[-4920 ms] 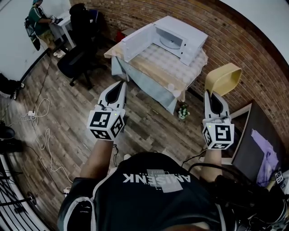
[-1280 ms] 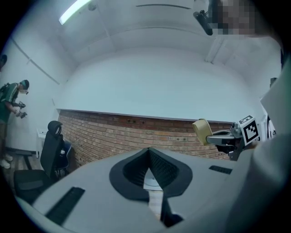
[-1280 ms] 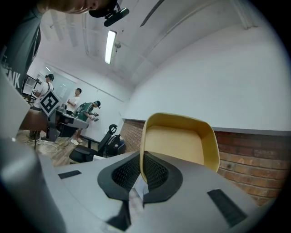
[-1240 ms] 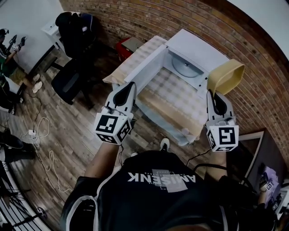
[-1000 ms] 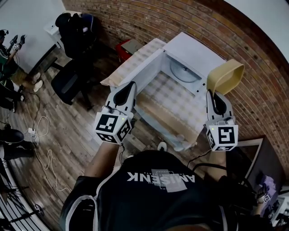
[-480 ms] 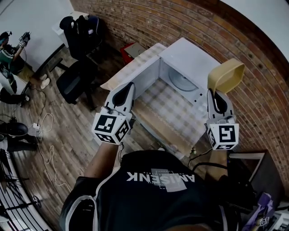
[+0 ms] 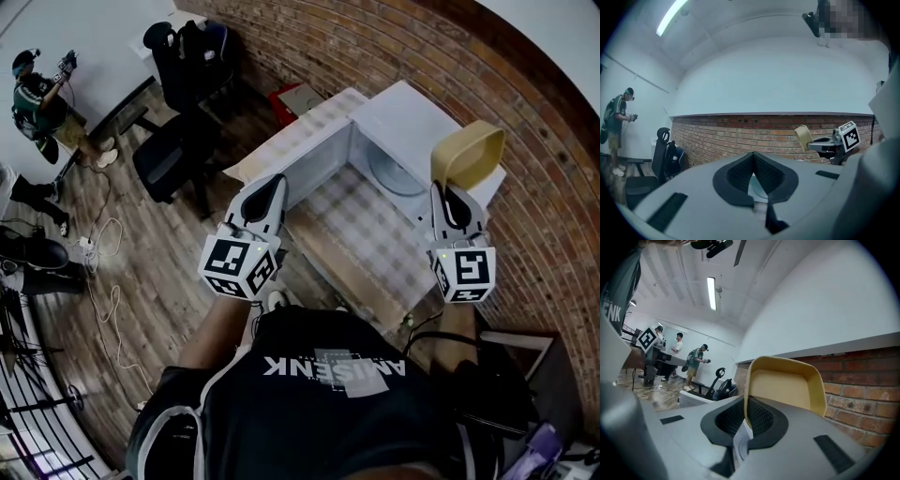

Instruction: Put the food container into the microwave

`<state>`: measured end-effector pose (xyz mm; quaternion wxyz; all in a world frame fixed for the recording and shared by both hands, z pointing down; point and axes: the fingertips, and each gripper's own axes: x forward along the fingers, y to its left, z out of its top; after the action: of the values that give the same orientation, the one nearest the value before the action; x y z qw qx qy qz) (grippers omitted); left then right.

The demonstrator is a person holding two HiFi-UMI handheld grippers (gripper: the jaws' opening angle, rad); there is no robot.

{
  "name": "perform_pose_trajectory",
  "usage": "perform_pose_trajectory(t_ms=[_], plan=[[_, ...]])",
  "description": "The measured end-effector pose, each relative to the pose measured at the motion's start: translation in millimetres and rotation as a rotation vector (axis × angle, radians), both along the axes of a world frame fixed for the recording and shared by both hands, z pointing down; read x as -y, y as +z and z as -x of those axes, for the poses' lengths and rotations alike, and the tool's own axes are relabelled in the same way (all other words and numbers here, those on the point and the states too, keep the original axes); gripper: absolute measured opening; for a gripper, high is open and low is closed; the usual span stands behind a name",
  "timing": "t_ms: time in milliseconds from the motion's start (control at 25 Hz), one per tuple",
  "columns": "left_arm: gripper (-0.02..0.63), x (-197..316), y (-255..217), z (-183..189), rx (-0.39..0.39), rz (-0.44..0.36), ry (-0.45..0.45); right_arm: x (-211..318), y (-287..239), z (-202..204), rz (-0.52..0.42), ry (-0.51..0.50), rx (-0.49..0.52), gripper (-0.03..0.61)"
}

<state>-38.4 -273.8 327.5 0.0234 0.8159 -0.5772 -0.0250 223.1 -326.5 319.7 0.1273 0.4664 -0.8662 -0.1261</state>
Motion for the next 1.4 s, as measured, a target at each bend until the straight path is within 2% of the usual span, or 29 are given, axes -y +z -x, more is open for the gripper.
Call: perform_pose_trajectory(t_ms=[480, 800, 1160, 1400], plan=[[0.011, -6, 25, 52, 0.001, 0.028, -0.044, 5, 52, 89, 0.108, -0.166, -0.072, 0.045], [0.011, -13, 53, 57, 0.006, 0.064, -0.028, -5, 101, 136, 0.193, -0.291, -0.165, 0.044], [0.011, -22, 80, 64, 0.004, 0.103, -0.016, -45, 156, 187, 0.242, -0.525, -0.309, 0.046], [0.011, -28, 89, 69, 0.010, 0.130, -0.021, -56, 190, 198, 0.310, -0.580, -0.367, 0.045]])
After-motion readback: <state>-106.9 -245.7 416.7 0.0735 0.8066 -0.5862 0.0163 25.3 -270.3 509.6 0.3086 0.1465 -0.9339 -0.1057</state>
